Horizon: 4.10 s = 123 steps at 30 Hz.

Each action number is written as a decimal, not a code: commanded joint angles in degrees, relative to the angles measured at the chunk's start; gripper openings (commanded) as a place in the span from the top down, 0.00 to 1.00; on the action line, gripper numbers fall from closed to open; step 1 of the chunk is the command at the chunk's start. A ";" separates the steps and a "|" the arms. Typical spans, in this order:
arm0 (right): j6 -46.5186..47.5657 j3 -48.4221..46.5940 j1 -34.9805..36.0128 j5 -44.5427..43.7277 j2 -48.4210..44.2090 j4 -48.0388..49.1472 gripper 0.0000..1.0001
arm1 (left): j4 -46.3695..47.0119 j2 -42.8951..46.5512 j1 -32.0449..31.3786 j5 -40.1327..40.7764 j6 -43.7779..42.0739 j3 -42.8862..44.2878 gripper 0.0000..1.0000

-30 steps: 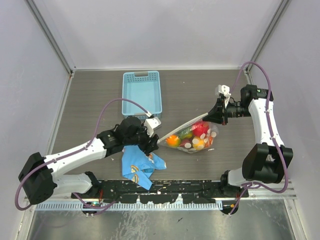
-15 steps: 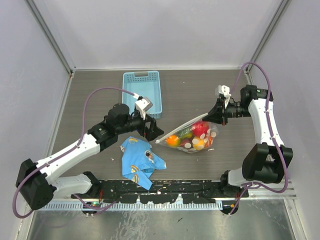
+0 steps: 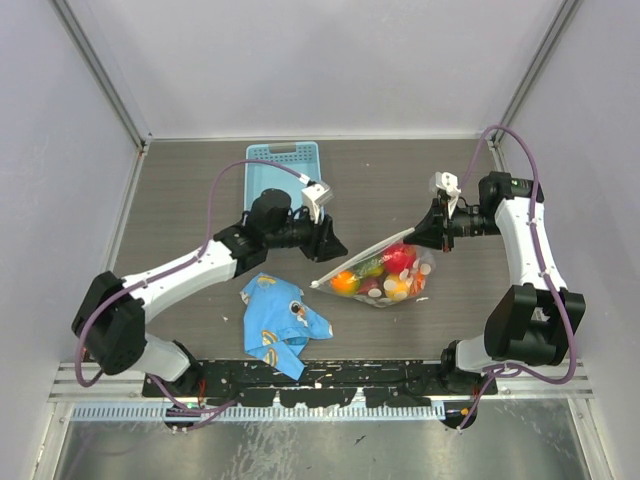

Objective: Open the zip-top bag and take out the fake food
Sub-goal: Open the zipper of the food storage bag at the center of the board.

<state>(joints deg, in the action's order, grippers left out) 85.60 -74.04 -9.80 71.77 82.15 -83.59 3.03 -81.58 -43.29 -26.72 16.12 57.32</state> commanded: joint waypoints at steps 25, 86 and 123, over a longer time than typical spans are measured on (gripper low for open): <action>1.67 0.96 0.35 1.36 -0.70 -0.07 0.99 | 9.20 -10.87 -3.72 -9.15 4.47 7.73 1.00; -69.51 18.23 19.22 -26.07 -14.99 45.25 0.27 | 37.37 -13.01 -12.65 8.72 22.35 -10.74 1.00; -67.73 16.52 26.04 -33.53 -11.71 43.79 0.85 | 38.69 -11.77 -12.71 8.81 23.39 -11.87 1.00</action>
<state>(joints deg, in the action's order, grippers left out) 16.91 -55.40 15.73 38.37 70.28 -39.77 36.69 -95.13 -55.77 -18.20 39.64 45.25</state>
